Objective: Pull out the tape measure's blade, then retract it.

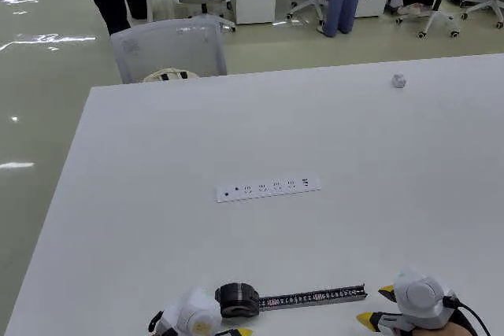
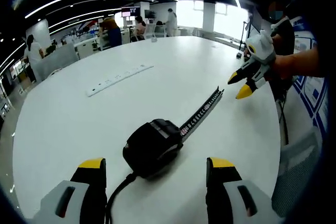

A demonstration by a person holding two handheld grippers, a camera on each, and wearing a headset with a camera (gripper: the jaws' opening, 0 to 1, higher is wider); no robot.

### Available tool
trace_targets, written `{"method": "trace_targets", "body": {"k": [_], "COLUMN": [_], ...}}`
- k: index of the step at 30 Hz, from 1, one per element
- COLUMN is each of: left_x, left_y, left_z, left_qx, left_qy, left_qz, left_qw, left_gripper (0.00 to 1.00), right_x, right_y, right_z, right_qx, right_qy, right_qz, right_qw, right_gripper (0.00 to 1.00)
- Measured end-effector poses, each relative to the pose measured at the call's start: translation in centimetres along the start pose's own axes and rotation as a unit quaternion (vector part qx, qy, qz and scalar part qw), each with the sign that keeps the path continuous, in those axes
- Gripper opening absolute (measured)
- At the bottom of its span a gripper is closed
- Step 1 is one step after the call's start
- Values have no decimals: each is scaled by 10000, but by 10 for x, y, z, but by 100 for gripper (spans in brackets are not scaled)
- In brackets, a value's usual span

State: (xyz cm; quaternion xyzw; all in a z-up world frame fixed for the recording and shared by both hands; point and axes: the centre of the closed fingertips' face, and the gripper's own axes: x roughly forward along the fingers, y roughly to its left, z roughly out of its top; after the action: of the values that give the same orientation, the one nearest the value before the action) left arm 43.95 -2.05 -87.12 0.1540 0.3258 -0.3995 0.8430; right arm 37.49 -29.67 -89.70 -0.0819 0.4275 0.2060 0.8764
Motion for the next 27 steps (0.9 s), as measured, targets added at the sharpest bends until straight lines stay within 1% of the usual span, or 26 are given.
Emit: {"method": "trace_targets", "body": {"k": [6, 10, 12, 13, 14, 15, 18, 21, 23, 25, 27], "left_x": [-5, -7, -9, -11, -12, -13, -16, -21, -23, -26, -29], "left_y": [-5, -2, -1, 0, 1, 2, 2, 2, 3, 4, 4], "left_z": [4, 1, -3, -3, -4, -4, -5, -6, -8, -9, -11], "left_qx": [-164, -323, -399, -447, -563, -619, -684, -851, -875, -971, -1080], "left_qy": [-71, -86, -5, -24, -50, -63, -64, -103, -85, -90, -128], "left_qz": [142, 302, 394, 432, 475, 498, 539, 648, 746, 834, 914], "left_qw": [9997, 9990, 9984, 9981, 9973, 9968, 9962, 9942, 9933, 9917, 9899], "left_gripper": [76, 77, 77, 78, 78, 78, 80, 80, 80, 80, 80], "right_x": [-4, -4, -4, -5, -5, -5, -7, -10, -12, -14, -17], "right_y": [8, 12, 13, 14, 15, 17, 22, 25, 26, 27, 31], "right_z": [6, 9, 10, 10, 11, 11, 10, 11, 10, 10, 11], "right_qx": [201, 319, 397, 418, 497, 599, 630, 765, 821, 923, 1040], "right_qy": [-170, -259, -294, -297, -330, -352, -370, -439, -419, -481, -507], "right_qz": [-9, -28, -49, -63, -79, -61, -67, -109, -154, -207, -179], "right_qw": [9997, 9992, 9988, 9987, 9982, 9976, 9973, 9960, 9956, 9944, 9931], "right_gripper": [50, 51, 51, 51, 51, 51, 53, 53, 53, 53, 53]}}
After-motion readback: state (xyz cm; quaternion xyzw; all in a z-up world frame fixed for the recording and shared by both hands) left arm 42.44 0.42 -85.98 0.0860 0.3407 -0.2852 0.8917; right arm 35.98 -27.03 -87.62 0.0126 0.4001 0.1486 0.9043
